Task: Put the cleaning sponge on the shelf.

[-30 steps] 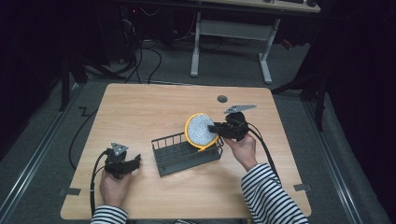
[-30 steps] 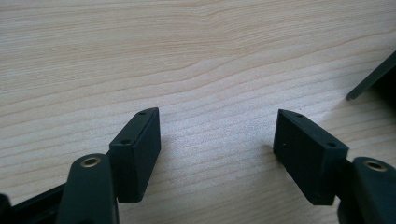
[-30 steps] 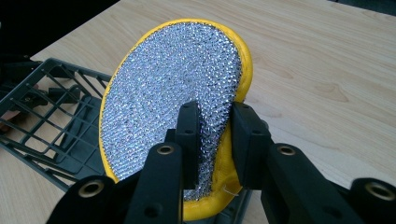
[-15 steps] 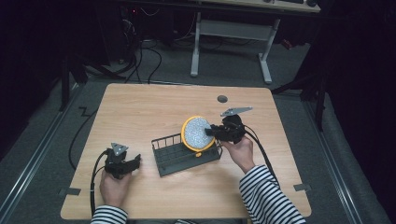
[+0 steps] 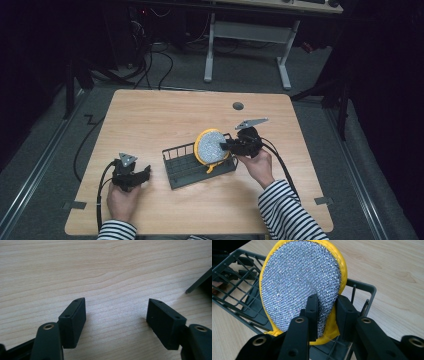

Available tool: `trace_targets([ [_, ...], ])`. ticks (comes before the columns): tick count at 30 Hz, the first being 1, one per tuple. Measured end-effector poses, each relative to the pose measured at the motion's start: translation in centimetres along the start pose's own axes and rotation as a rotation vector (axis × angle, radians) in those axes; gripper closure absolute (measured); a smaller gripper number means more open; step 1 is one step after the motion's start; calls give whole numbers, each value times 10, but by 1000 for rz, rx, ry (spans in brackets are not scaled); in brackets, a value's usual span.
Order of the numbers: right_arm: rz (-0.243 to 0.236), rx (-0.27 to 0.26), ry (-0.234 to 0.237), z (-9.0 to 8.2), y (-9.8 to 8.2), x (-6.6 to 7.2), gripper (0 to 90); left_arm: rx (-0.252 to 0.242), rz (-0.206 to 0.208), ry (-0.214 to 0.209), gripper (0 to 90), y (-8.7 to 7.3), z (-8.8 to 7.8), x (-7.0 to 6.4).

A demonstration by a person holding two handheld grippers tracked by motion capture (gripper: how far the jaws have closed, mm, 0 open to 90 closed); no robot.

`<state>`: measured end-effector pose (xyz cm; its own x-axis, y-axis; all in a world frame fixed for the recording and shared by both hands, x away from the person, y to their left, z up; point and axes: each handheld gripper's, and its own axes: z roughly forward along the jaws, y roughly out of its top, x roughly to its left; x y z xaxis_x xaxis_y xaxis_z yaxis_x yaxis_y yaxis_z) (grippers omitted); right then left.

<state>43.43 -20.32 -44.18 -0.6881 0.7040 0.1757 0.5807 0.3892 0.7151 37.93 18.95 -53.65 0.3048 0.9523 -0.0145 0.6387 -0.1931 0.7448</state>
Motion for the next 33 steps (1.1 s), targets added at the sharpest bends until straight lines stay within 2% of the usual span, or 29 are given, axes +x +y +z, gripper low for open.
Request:
trace_targets([
  [3, 6, 6, -1, 1, -2, 0, 716, 0, 0, 0, 327, 0, 0, 0],
  [5, 2, 7, -6, 2, -3, -1, 673, 0, 0, 0, 327, 0, 0, 0],
  [7, 10, -11, 6, 1, -3, -1, 604, 0, 0, 0, 327, 0, 0, 0],
  [9, 5, -27, -2, -1, -1, 1, 546, 0, 0, 0, 327, 0, 0, 0],
  [15, 13, -64, -3, -11, 0, 0, 478, 0, 0, -1, 327, 0, 0, 0],
  [21, 60, -128, 20, -25, -3, -6, 468, 0, 0, -1, 327, 0, 0, 0],
  [24, 73, -122, -9, -30, -8, -10, 469, 0, 0, 0, 327, 0, 0, 0],
  [33, 93, -172, -72, -58, -17, -21, 472, 0, 0, 0, 327, 0, 0, 0],
])
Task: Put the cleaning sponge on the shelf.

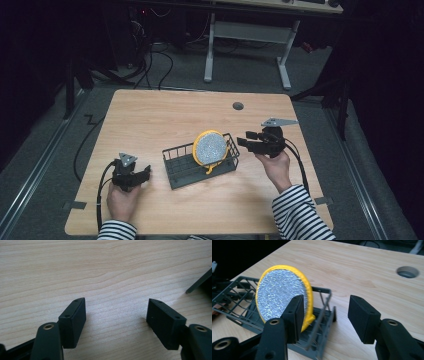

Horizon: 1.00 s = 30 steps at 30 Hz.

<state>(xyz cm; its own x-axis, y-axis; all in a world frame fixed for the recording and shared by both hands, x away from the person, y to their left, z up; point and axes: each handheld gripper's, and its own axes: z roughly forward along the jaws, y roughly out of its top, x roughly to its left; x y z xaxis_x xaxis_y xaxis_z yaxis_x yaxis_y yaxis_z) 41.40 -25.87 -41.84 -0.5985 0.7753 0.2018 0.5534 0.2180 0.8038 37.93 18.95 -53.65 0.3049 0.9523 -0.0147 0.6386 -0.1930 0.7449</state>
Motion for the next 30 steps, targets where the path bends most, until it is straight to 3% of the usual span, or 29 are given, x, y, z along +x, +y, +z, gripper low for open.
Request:
trace_targets([
  [2, 22, -16, -17, -7, -5, -6, 473, 0, 0, 0, 327, 0, 0, 0],
  [8, 68, 1, -83, -21, -25, -24, 472, 0, 0, 0, 327, 0, 0, 0],
  [15, 120, -18, -117, -34, -47, -39, 469, 0, 0, 0, 327, 0, 0, 0],
  [21, 137, -3, -209, -30, -83, -50, 445, 0, 0, 0, 327, 0, 0, 0],
  [27, 158, 54, -353, -18, -130, -62, 428, 0, 0, 0, 327, 0, 0, 0],
  [30, 154, 67, -394, -18, -135, -62, 434, 0, 0, 1, 327, 0, 0, 0],
])
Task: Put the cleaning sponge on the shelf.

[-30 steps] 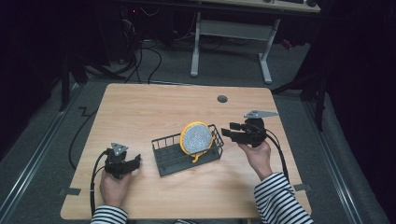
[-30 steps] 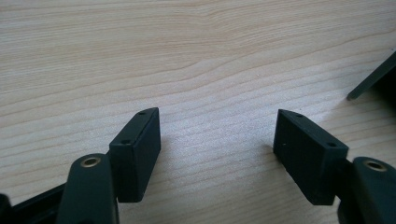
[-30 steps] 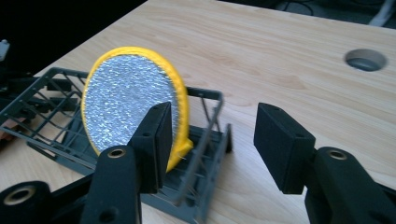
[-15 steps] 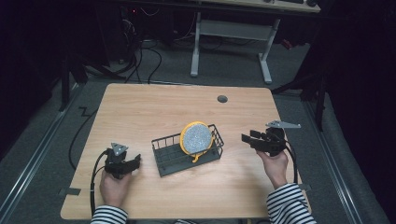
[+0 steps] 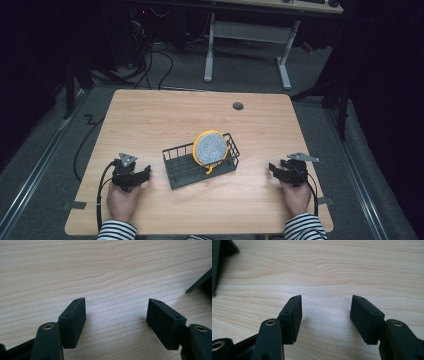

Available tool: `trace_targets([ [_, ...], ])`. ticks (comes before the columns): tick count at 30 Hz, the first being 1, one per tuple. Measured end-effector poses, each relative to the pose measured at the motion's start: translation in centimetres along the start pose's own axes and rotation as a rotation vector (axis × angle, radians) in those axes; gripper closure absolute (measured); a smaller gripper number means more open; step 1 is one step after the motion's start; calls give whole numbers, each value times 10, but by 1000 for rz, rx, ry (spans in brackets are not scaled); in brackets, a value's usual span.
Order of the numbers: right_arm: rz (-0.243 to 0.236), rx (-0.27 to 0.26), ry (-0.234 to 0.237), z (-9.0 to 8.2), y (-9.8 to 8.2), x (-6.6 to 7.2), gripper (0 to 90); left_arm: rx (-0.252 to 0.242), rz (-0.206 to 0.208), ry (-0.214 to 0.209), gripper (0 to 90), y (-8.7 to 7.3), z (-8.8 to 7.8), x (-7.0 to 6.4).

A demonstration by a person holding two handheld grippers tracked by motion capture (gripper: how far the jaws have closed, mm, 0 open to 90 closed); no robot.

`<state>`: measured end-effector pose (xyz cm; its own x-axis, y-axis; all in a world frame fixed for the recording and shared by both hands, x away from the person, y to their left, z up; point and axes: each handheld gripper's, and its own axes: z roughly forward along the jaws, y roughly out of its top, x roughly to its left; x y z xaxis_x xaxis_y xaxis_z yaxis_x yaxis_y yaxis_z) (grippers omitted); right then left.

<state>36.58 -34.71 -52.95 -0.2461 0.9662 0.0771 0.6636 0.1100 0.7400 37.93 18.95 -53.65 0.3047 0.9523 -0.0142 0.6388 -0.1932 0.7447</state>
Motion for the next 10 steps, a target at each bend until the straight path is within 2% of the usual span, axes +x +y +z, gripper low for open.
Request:
trace_targets([
  [5, -81, 14, -61, 2, 0, 9, 449, 0, -3, 1, 326, 0, 0, 0],
  [10, -77, 14, -60, 2, 0, 9, 447, 1, -2, 2, 325, 0, 0, 0],
])
